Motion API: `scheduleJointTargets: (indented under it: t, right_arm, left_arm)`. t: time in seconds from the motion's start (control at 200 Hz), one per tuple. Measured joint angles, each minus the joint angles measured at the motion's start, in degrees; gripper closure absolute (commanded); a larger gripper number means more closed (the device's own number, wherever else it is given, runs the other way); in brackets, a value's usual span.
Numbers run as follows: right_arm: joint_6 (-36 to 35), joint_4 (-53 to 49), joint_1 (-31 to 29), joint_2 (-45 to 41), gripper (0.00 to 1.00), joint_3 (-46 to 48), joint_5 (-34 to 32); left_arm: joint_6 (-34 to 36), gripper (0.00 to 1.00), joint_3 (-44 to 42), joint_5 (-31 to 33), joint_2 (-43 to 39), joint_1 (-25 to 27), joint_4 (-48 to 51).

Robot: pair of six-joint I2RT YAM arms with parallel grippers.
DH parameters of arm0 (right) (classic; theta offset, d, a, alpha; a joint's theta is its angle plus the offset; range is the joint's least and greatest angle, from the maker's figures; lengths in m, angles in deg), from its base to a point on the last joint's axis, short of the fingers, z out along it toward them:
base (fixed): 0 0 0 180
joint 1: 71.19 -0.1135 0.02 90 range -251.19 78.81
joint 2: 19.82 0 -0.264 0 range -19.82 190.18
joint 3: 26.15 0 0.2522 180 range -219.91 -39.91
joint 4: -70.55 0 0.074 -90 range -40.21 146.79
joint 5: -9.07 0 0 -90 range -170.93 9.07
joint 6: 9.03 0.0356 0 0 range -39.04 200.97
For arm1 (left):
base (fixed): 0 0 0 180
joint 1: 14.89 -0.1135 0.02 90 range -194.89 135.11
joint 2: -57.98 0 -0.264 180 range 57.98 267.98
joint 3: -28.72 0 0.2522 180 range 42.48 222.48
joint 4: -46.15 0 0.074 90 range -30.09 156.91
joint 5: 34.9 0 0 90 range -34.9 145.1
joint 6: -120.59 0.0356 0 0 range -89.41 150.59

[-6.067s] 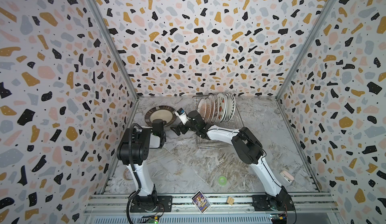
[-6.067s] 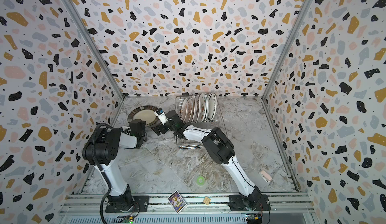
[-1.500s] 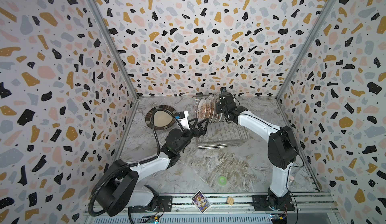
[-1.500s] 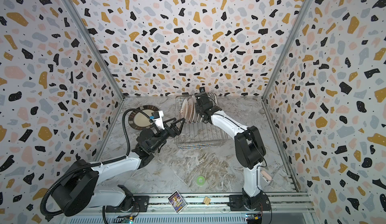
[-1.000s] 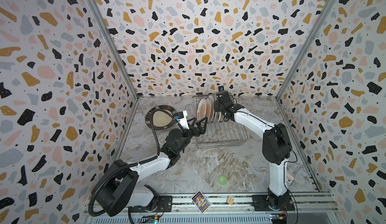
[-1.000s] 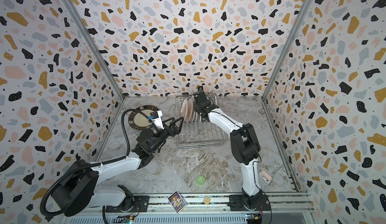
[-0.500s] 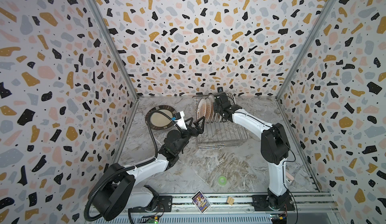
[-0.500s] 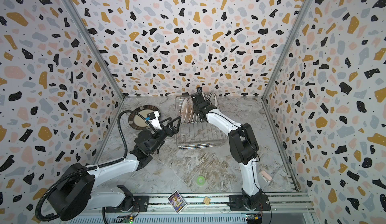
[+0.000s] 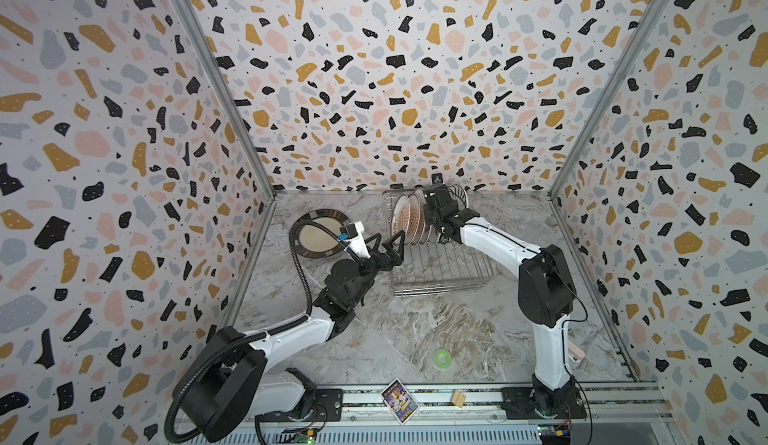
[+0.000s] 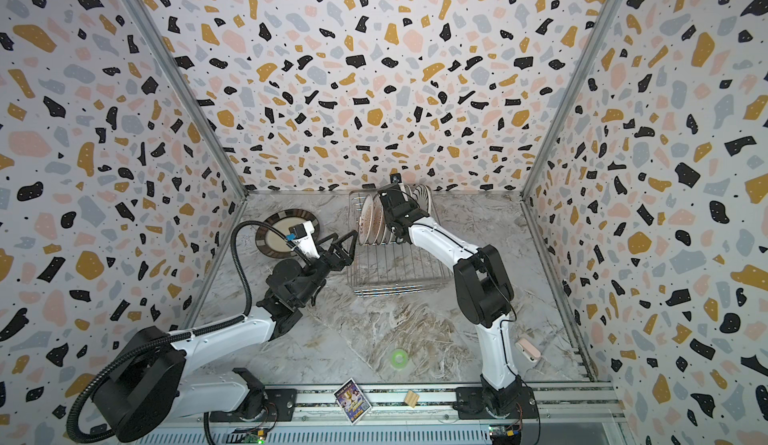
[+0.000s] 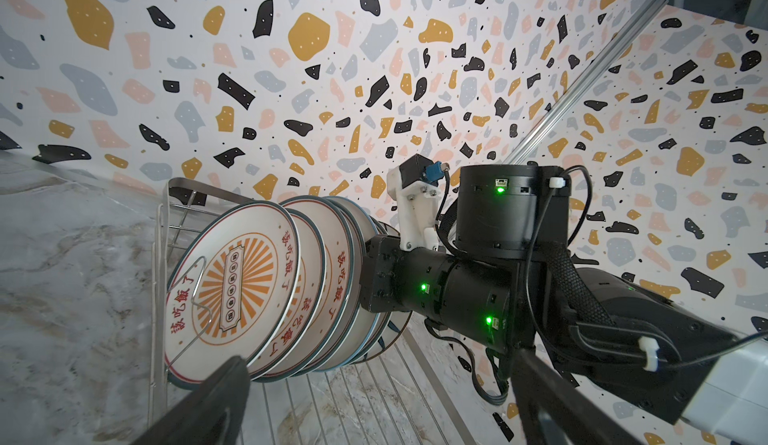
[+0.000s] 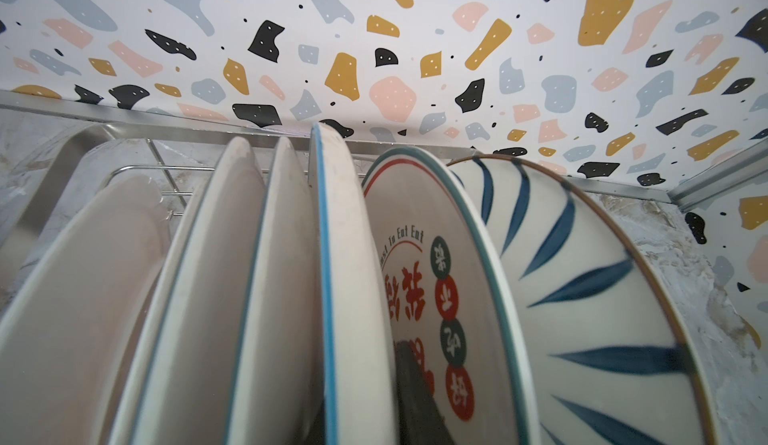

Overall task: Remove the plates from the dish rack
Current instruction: 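Insert the right gripper between rack plates and close on the watermelon plate's rim, then lift the watermelon plate up out of the rack with the right gripper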

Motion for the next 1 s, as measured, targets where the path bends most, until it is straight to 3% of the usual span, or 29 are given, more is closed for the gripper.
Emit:
scheduleJointTargets:
  t: [0.636, 0.821, 0.996]
  right_arm:
    - [-2.0, 2.6, -1.1, -11.9, 0.85, 9.2, -2.8]
    - [-2.7, 6.0, -1.9, -20.3, 0.85, 17.4, -2.7]
    - [-3.2, 8.0, -2.0, -27.8, 0.85, 22.6, -2.3]
  left_arm:
    - [-0.1, 0.0, 0.0, 0.5, 2.1, 0.0, 0.2]
    - [1.4, 0.0, 0.0, 3.9, -1.5, 0.0, 2.4]
    - [1.4, 0.0, 1.1, 3.2, -1.2, 0.0, 2.5]
